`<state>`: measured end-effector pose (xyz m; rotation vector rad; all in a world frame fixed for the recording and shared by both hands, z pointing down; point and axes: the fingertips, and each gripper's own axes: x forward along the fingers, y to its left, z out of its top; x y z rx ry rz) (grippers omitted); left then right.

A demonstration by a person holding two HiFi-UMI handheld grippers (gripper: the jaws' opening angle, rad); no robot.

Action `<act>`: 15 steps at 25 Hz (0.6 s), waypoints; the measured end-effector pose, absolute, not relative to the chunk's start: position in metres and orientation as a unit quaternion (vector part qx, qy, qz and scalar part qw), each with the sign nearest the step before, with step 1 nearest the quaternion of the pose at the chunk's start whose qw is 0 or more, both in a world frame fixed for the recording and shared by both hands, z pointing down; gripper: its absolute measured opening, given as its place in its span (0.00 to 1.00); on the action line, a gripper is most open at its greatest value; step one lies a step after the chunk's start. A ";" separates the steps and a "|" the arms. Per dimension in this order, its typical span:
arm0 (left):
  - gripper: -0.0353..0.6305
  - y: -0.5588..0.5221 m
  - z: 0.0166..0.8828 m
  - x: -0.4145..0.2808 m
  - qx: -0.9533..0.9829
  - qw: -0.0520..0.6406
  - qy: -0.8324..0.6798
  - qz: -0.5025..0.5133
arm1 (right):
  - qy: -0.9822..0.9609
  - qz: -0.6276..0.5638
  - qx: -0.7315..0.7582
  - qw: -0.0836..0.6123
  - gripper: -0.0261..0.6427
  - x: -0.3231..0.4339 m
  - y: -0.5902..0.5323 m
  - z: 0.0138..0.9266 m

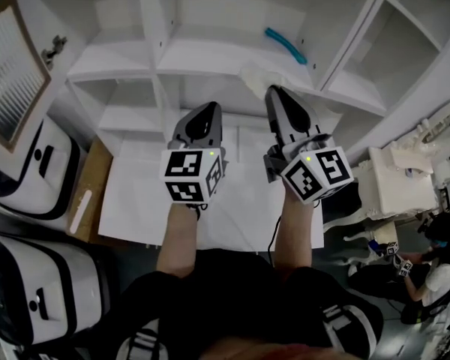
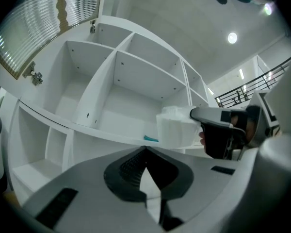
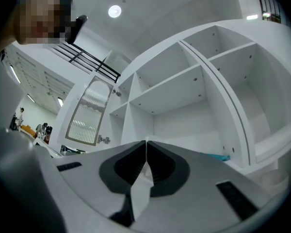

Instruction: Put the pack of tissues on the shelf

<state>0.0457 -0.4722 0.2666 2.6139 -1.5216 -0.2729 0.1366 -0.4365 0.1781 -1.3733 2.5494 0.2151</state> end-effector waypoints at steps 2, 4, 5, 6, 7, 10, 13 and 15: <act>0.07 -0.477 0.266 0.044 0.860 0.053 -0.500 -0.092 | 0.869 0.080 -0.473 0.118 0.08 0.138 -0.445 0.172; 0.07 -0.484 0.263 0.040 0.858 0.052 -0.502 -0.098 | 0.869 0.086 -0.473 0.118 0.08 0.137 -0.454 0.165; 0.07 -0.488 0.261 0.038 0.857 0.051 -0.504 -0.100 | 0.870 0.087 -0.470 0.119 0.08 0.136 -0.458 0.162; 0.07 -0.491 0.260 0.036 0.856 0.051 -0.505 -0.101 | 0.872 0.087 -0.466 0.121 0.08 0.134 -0.463 0.160; 0.07 -0.494 0.259 0.033 0.855 0.050 -0.507 -0.102 | 0.873 0.087 -0.464 0.123 0.08 0.132 -0.468 0.158; 0.07 -0.505 0.256 0.024 0.852 0.050 -0.510 -0.104 | 0.873 0.089 -0.463 0.123 0.08 0.125 -0.481 0.153; 0.07 -0.514 0.258 0.013 0.848 0.056 -0.517 -0.105 | 0.863 0.137 -0.474 0.111 0.08 0.115 -0.480 0.139; 0.07 -0.520 0.259 0.007 0.844 0.057 -0.522 -0.106 | 0.853 0.175 -0.480 0.103 0.08 0.107 -0.484 0.130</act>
